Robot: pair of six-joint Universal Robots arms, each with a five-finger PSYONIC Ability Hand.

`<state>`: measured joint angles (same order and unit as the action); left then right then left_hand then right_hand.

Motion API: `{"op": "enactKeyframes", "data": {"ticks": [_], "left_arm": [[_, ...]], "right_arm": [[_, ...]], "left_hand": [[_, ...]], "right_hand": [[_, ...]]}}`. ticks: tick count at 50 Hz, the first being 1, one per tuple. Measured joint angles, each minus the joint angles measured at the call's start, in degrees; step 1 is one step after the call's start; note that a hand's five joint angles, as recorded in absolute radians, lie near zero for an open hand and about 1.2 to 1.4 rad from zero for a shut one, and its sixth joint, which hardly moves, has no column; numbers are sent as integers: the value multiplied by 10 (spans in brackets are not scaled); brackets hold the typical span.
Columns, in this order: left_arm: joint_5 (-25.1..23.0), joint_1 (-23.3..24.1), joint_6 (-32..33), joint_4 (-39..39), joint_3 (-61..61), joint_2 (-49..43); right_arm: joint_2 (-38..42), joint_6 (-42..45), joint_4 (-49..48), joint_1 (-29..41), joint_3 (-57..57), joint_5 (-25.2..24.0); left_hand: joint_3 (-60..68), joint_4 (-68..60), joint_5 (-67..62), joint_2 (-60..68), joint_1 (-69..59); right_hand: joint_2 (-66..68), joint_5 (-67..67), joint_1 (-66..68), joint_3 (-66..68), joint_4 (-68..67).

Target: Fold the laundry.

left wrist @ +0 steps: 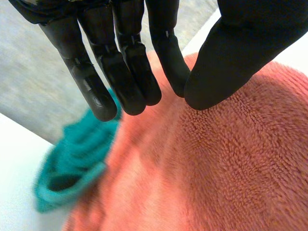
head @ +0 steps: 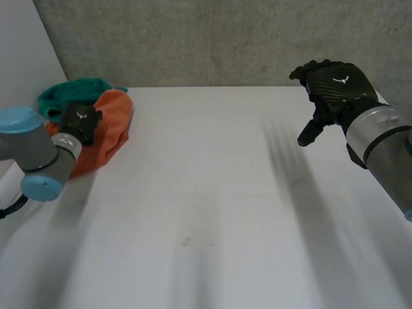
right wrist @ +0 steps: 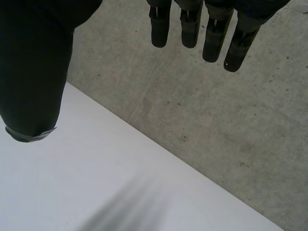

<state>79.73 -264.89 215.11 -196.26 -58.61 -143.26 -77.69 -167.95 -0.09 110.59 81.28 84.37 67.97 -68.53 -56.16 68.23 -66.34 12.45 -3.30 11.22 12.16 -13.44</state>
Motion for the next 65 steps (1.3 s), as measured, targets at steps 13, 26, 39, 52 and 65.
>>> {"op": "enactKeyframes", "data": {"ticks": [13, 26, 39, 52, 65], "left_arm": [[28, 66, -105, -82, -118, 161], [43, 43, 25, -82, -69, 79], [-19, 1, 73, -57, 5, -11], [-77, -11, 68, -22, 78, -79], [-49, -5, 34, -27, 92, -70]], "right_arm": [[-5, 0, 0, -3, 0, 0], [-7, -1, 0, -6, 0, 0], [-1, 1, -1, -4, 1, -1], [11, 14, -2, -5, 1, -2], [13, 15, -2, -7, 0, -2]], "left_hand": [[1, 1, 0, 1, 0], [-487, 498, 478, -491, 468], [-489, 499, 478, -492, 468], [-415, 424, 398, -417, 391], [0, 0, 7, -2, 32]], "right_hand": [[0, 0, 0, 0, 0], [0, 0, 0, 0, 0], [0, 0, 0, 0, 0], [0, 0, 0, 0, 0], [0, 0, 0, 0, 0]]}}
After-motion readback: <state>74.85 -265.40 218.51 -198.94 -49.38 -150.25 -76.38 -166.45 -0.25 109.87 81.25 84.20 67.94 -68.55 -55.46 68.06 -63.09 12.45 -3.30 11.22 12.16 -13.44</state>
